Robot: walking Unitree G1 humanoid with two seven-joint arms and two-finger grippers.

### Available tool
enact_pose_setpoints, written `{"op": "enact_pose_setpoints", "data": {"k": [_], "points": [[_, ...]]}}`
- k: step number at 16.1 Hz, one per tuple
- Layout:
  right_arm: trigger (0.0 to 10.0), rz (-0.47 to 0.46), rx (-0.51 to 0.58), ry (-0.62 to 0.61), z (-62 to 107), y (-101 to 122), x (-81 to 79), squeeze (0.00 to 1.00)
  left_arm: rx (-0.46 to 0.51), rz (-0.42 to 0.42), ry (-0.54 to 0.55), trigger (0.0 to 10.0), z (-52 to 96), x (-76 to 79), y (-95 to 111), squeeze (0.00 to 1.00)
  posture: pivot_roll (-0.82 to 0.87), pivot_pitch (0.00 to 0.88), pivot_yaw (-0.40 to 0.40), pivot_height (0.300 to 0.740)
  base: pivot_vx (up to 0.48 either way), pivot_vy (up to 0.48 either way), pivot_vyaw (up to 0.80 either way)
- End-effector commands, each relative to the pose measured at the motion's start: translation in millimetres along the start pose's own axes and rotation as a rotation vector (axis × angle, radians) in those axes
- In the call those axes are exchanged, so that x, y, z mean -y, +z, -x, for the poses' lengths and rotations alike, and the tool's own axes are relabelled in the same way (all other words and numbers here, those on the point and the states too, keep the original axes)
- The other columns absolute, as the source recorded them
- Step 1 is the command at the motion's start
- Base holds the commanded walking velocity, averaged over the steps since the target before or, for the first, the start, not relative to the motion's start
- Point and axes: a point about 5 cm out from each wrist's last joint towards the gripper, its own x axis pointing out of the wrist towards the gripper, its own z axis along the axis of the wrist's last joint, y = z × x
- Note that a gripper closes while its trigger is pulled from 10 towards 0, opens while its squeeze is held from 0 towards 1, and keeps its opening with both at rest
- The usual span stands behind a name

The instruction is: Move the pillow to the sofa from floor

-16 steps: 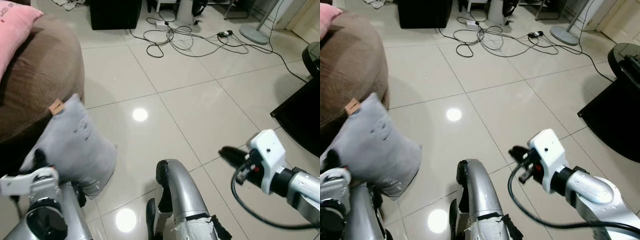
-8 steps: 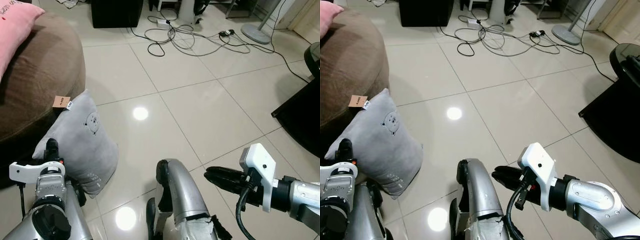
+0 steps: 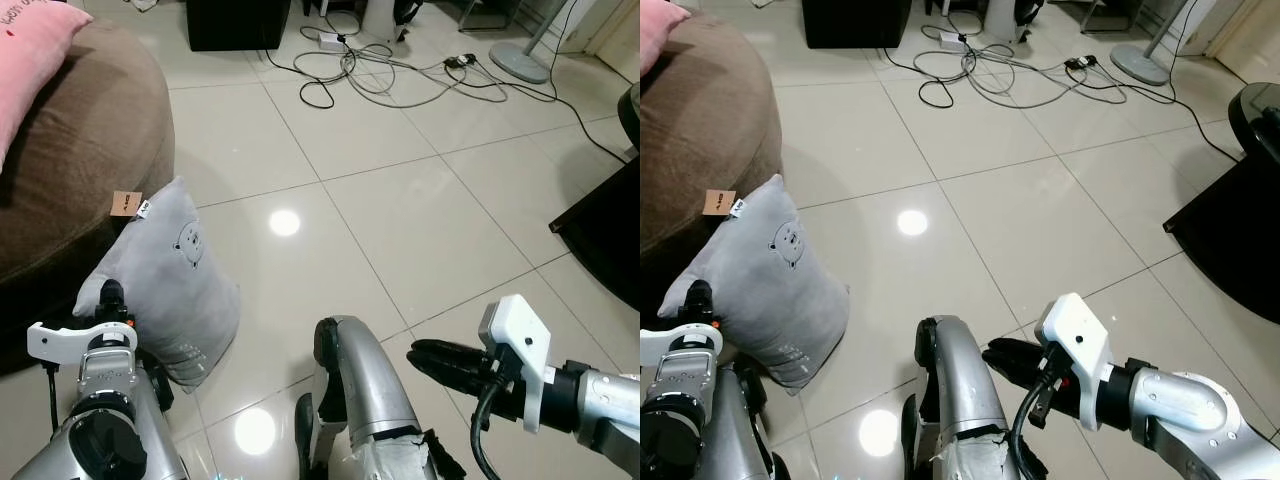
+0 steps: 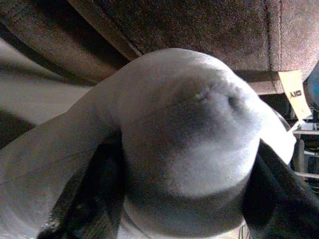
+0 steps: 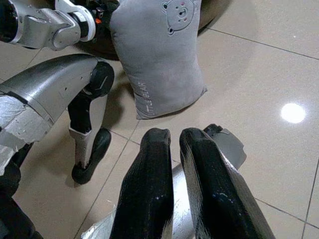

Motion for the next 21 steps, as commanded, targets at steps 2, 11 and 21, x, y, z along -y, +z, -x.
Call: {"op": "enact_pose_setpoints", "data": {"k": [2, 11, 21], "points": [[10.0, -0.009, -0.004, -0.015, 3.5, -8, 3.0, 0.0, -0.068, -0.014, -0.003, 0.0, 3.0, -1.4, -15, 0.0, -0.38, 0.191, -0.223, 0.475, 0.0, 0.0, 0.0], [10.0, -0.014, 0.003, -0.038, -14.3, -36, 9.0, 0.0, -0.107, -0.036, -0.045, 0.0, 4.0, 1.6, -22, 0.0, -0.39, 0.172, -0.191, 0.475, 0.0, 0.0, 0.0], [10.0, 0.012, 0.07, -0.153, -80.3, -67, 18.2, 0.0, -0.24, -0.07, -0.279, 0.0, 5.0, 40.8, -65, 0.0, -0.27, 0.068, -0.096, 0.475, 0.0, 0.0, 0.0]]}}
